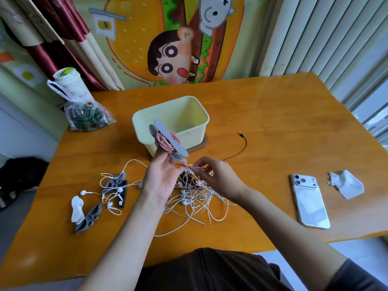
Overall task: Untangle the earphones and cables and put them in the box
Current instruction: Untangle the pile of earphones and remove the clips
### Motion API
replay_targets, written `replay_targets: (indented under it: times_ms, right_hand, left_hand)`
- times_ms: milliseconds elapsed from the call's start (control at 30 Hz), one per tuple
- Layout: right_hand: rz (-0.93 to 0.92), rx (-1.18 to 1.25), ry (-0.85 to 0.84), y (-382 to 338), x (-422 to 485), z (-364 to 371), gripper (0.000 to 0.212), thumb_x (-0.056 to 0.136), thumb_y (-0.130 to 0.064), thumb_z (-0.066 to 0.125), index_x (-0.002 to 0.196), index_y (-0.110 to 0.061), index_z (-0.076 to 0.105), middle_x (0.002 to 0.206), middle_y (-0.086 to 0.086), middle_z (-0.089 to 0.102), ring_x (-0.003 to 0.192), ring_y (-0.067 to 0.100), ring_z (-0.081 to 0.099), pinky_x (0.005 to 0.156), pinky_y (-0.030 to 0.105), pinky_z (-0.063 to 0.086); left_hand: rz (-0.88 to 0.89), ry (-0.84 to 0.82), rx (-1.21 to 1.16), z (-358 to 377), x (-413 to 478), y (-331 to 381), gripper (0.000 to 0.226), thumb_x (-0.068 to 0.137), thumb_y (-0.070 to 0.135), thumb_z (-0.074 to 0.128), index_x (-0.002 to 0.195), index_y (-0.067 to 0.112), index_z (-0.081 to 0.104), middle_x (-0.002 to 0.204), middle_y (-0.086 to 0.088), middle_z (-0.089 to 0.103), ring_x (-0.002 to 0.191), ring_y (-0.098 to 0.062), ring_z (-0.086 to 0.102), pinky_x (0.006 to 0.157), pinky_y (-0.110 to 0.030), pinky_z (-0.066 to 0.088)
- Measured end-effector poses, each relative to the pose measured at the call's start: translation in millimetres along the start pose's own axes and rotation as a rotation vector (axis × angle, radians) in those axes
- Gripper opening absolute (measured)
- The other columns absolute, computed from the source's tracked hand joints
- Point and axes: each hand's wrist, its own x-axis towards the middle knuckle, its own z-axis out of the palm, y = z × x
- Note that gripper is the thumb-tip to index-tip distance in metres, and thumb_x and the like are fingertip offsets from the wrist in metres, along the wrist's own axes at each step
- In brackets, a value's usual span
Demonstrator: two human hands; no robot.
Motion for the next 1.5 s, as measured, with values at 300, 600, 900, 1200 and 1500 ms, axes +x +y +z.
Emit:
replay_targets:
  times_ms: [300,600,900,1200,1500]
  right_hand:
    - [0.146,0.144,-0.092,5,0,-1,0.013,0.093,-0.021,0.056,0.080,-0.020,0.059,0.073,-0.003,0.062,0.068,0.017,0.062,0.067,0.035,0.055]
    - [0.264,-0.107,0.001,22,-8,5,0.026,0.094,-0.006,0.049,0.119,-0.008,0.056,0.119,0.007,0.056,0.103,0.019,0.056,0.086,0.020,0.043]
    - [0.191,0.271,0.018,-32,3,25,0.035,0.092,-0.022,0.059,0.120,-0.007,0.044,0.099,0.002,0.058,0.081,0.016,0.059,0.063,0.018,0.045]
    - [0.221,0.106,0.015,-24,-4,32,0.020,0.098,-0.011,0.044,0.091,-0.008,0.062,0.073,0.002,0.067,0.055,-0.001,0.051,0.054,0.009,0.038]
    - [0.021,-0.161,0.051,-27,-12,27,0.023,0.096,-0.012,0.048,0.078,-0.008,0.061,0.065,-0.001,0.052,0.058,0.016,0.045,0.053,0.019,0.032]
  left_hand:
    - [0.041,-0.031,-0.049,-1,1,10,0.026,0.080,0.015,0.049,0.081,0.021,0.075,0.085,-0.001,0.068,0.069,-0.011,0.060,0.061,-0.024,0.044]
    - [0.047,-0.006,-0.077,-9,2,13,0.025,0.078,0.013,0.051,0.089,0.019,0.073,0.091,-0.003,0.071,0.080,-0.013,0.064,0.063,-0.026,0.052]
    - [0.108,-0.047,0.185,-8,5,-13,0.030,0.089,0.007,0.047,0.114,0.015,0.062,0.112,-0.009,0.067,0.100,-0.020,0.065,0.081,-0.029,0.056]
    - [0.189,0.225,0.389,-12,1,-19,0.026,0.092,0.002,0.055,0.100,0.021,0.070,0.096,0.005,0.073,0.097,-0.017,0.063,0.083,-0.034,0.050]
    - [0.648,0.224,1.266,-20,7,-30,0.022,0.086,0.002,0.064,0.107,0.006,0.072,0.102,-0.012,0.067,0.103,-0.025,0.062,0.076,-0.010,0.042]
